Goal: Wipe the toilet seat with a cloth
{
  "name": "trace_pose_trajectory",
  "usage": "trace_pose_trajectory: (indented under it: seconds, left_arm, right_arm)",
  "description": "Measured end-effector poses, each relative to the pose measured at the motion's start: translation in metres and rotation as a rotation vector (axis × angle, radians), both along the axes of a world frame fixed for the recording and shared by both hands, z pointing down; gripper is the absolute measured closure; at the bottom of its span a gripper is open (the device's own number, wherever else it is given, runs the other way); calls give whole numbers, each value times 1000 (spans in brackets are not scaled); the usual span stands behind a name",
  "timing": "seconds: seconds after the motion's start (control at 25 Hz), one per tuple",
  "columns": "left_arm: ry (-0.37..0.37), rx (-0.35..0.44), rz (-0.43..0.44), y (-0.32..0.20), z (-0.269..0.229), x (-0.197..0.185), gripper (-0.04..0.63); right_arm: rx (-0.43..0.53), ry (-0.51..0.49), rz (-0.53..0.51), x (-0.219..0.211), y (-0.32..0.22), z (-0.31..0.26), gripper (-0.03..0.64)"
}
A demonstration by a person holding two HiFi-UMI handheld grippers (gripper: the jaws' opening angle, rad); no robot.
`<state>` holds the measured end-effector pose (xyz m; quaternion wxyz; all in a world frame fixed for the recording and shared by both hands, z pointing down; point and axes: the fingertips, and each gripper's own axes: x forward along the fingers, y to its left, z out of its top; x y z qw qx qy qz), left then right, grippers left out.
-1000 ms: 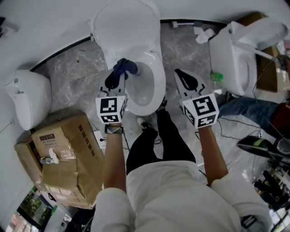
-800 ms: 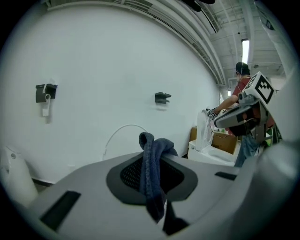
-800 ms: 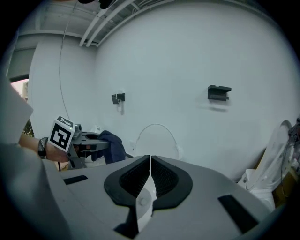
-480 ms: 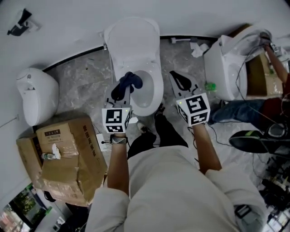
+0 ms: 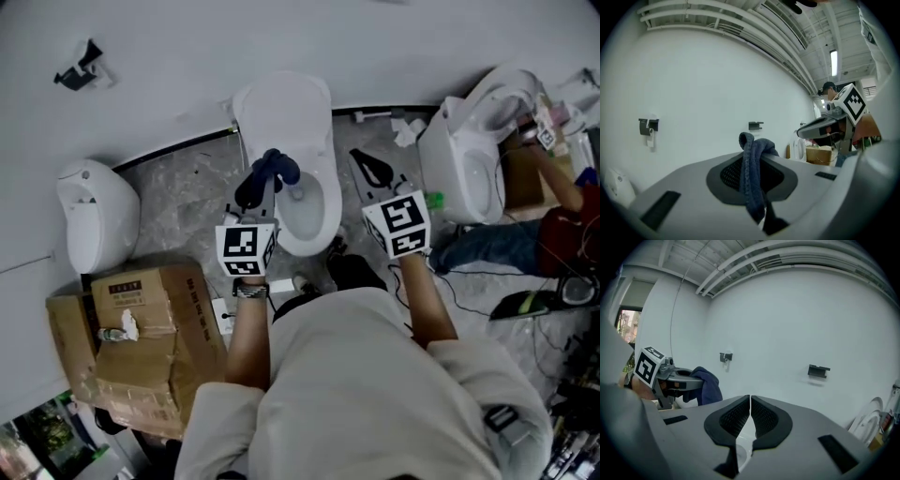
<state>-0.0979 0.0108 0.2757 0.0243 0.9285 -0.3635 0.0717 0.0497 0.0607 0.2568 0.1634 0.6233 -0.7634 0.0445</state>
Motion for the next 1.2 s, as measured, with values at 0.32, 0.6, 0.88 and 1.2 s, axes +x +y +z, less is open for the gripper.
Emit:
trace_pose_trajectory:
  seconds: [0.32, 0.6, 0.88, 1.2]
  left_arm:
    - [40, 163, -24, 13, -86, -18, 557]
    - [77, 274, -5, 26, -147, -24, 557]
    - [101, 314, 7, 36, -170, -22, 557]
    - [110, 308, 42, 45, -166, -12, 556]
  right_arm:
    - [147, 30, -31, -16, 9, -76, 584]
    - [272, 26, -41, -22, 18, -136, 584]
    - [281, 42, -40, -24, 27, -150, 589]
    - [270, 40, -16, -19, 34, -142, 589]
